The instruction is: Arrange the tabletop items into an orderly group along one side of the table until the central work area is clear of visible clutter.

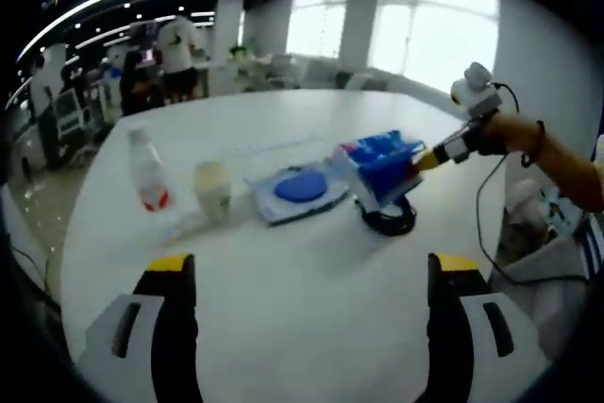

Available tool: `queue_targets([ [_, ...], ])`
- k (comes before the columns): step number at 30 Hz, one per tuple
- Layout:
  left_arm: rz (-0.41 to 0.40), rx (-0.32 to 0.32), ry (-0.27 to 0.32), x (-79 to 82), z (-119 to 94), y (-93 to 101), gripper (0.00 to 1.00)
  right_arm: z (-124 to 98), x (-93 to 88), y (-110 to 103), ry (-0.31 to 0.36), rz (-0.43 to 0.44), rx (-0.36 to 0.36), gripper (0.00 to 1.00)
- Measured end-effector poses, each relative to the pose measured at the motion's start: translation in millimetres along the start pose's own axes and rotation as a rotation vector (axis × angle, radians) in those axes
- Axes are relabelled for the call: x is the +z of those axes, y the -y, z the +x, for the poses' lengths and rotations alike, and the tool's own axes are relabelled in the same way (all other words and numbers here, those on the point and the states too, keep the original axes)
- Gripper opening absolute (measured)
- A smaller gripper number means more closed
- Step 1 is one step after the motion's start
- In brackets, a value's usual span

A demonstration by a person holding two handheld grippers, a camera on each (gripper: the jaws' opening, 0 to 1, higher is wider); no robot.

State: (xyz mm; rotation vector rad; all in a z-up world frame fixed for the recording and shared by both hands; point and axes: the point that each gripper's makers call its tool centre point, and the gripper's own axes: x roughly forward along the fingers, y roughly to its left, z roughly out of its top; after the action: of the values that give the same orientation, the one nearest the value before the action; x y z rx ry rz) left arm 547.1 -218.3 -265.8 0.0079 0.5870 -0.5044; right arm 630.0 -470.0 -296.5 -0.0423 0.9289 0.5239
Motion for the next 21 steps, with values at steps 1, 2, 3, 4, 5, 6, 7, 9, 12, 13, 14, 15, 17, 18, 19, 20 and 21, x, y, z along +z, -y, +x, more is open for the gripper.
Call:
queue_targets([
  [1, -0.002, -0.001, -0.005, -1.1, 0.6, 0.0, 0.99, -0.2, 0.6, 1.5, 0.000, 0.001, -0.002, 0.02],
  [2, -0.007, 0.000, -0.013, -2.8, 1.5, -0.3, 0.99, -1.0, 2.4, 6.1, -0.001, 0.000, -0.008, 0.02],
  [3, -0.005, -0.002, -0.017, -3.7, 1.9, 0.0, 0.99, -1.8, 4.1, 10.7, -0.003, -0.001, -0.014, 0.02],
  [4, -0.005, -0.004, -0.020, -4.4, 2.0, 0.1, 0.98, -2.2, 4.9, 12.6, -0.004, -0.001, -0.017, 0.02],
  [5, -0.009, -0.003, -0.024, -5.2, 2.2, -0.1, 0.99, -3.3, 6.6, 17.3, -0.005, -0.004, -0.021, 0.02],
  [6, -0.011, -0.005, -0.025, -5.4, 2.3, 0.2, 0.99, -3.8, 8.1, 21.0, -0.006, -0.002, -0.026, 0.02],
  [7, -0.014, -0.006, -0.024, -5.5, 2.4, 0.2, 0.99, -4.5, 10.0, 26.1, -0.007, 0.000, -0.033, 0.02],
  [9, -0.015, -0.014, -0.027, -5.8, 3.0, 1.0, 0.99, -5.0, 12.6, 32.4, -0.008, 0.000, -0.041, 0.02],
  [12, -0.019, -0.020, -0.032, -7.0, 3.9, 1.9, 0.99, -5.7, 15.6, 40.3, -0.008, 0.008, -0.053, 0.02],
  [13, -0.017, -0.022, -0.033, -7.2, 4.2, 2.2, 0.99, -5.8, 16.6, 42.7, -0.007, 0.010, -0.055, 0.02],
  [14, -0.019, -0.022, -0.035, -7.6, 4.9, 2.2, 0.99, -6.1, 17.0, 45.5, -0.008, 0.016, -0.058, 0.02],
  [15, -0.019, -0.024, -0.038, -8.3, 5.5, 2.3, 0.99, -6.2, 17.2, 47.9, -0.009, 0.020, -0.062, 0.02],
  [17, -0.021, -0.027, -0.046, -10.3, 6.2, 2.4, 0.99, -6.7, 17.6, 53.5, -0.010, 0.026, -0.074, 0.02],
  [18, -0.019, -0.027, -0.050, -11.2, 6.5, 2.3, 0.99, -6.8, 18.0, 56.2, -0.011, 0.024, -0.079, 0.02],
  [19, -0.019, -0.027, -0.052, -11.8, 6.7, 2.3, 0.99, -6.9, 18.3, 58.2, -0.012, 0.025, -0.082, 0.02],
  [20, -0.020, -0.027, -0.054, -12.2, 7.0, 2.0, 0.99, -7.0, 18.6, 59.8, -0.014, 0.024, -0.084, 0.02],
  [21, -0.021, -0.027, -0.056, -13.0, 7.7, 1.7, 0.99, -6.9, 19.5, 62.3, -0.016, 0.021, -0.083, 0.02],
])
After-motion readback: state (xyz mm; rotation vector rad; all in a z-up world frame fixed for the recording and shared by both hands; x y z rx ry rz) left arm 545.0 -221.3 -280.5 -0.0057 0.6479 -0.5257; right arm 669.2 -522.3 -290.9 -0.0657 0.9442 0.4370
